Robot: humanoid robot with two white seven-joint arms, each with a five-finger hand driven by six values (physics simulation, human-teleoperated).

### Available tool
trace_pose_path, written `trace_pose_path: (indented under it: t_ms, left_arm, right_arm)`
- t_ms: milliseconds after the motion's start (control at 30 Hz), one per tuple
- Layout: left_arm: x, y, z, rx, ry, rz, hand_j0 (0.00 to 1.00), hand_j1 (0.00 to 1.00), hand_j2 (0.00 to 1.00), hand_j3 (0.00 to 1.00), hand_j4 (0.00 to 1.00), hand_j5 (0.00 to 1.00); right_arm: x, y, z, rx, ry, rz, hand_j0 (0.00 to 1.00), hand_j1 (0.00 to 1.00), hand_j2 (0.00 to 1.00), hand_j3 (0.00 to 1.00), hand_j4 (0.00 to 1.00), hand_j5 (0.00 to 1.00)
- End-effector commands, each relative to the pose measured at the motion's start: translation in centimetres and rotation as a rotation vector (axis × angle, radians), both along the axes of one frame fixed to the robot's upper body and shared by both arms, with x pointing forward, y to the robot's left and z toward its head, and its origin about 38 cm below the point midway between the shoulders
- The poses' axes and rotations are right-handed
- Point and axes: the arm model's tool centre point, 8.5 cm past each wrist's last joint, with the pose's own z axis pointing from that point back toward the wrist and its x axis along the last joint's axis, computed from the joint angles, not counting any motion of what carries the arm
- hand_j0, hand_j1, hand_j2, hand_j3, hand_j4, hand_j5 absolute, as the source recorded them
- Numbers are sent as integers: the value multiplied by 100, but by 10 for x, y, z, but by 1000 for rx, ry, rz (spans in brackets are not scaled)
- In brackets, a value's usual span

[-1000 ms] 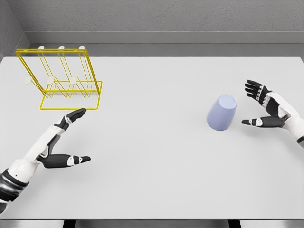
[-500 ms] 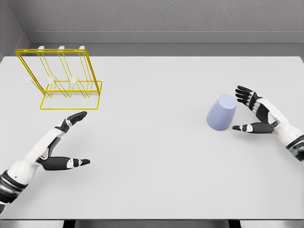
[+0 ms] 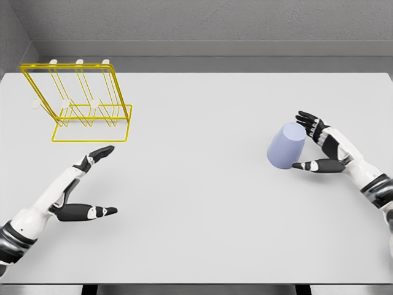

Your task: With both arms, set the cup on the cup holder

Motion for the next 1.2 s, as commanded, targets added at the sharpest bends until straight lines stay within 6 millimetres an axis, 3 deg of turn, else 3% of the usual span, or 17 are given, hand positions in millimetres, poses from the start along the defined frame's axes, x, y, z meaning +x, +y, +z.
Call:
trace_pose_path:
  t_ms: [0, 1167]
  left_arm:
    - [0, -1, 0, -1, -2, -1, 100, 100, 100, 100, 100, 100]
    - [1, -2, 0, -8, -5, 4, 100, 100, 100, 100, 100, 100]
  right_arm:
    - [0, 4, 1, 11, -6, 7, 100, 100, 100, 100, 100, 100]
    - [1, 29, -4, 39, -3, 46, 100, 100, 100, 100, 100, 100]
